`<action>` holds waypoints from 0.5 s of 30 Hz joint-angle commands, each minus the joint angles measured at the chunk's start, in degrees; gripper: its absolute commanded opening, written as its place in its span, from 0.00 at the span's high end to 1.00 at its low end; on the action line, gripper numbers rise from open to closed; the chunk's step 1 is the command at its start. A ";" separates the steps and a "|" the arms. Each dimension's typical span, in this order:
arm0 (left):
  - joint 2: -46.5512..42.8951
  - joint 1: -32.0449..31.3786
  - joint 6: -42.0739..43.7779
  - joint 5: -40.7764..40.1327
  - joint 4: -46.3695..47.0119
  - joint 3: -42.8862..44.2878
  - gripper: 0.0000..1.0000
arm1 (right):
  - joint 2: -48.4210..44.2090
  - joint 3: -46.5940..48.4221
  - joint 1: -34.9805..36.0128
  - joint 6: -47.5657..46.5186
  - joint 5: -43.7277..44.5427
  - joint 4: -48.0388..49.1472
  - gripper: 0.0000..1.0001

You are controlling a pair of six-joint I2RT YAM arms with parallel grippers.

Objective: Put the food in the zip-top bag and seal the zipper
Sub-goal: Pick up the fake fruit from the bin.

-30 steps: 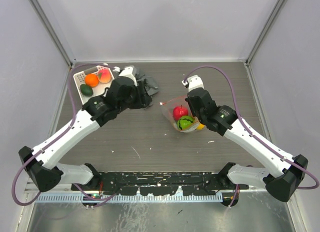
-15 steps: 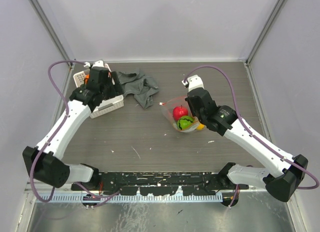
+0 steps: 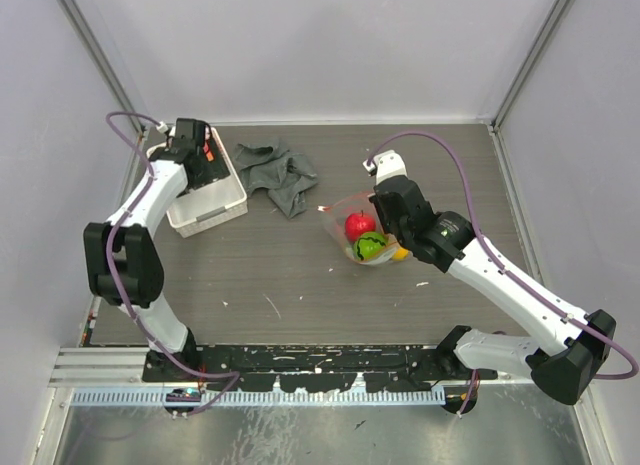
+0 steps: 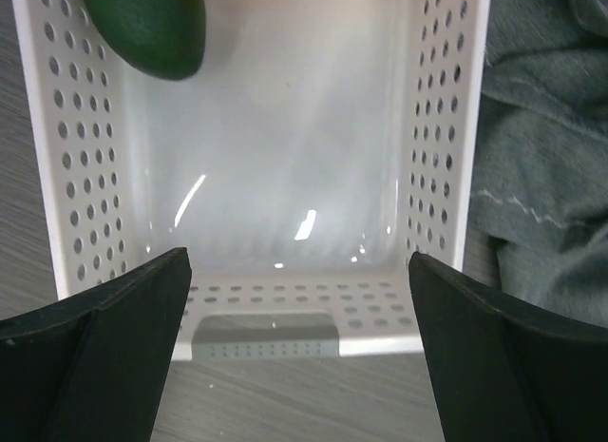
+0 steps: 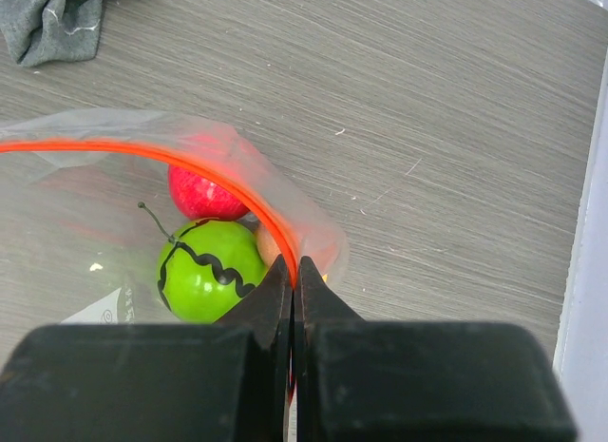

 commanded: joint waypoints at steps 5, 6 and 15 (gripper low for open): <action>8.02 4.21 3.48 -8.54 1.67 9.29 0.02 | -0.84 -0.40 -0.25 -0.36 -0.49 3.90 1.00; 9.15 4.88 3.90 -9.10 1.70 10.17 0.02 | -0.56 -0.25 -0.24 -0.39 -0.52 3.79 1.00; 19.73 8.89 6.79 -10.17 1.40 18.25 0.02 | -0.22 -1.04 -0.34 -0.77 -0.21 3.80 1.00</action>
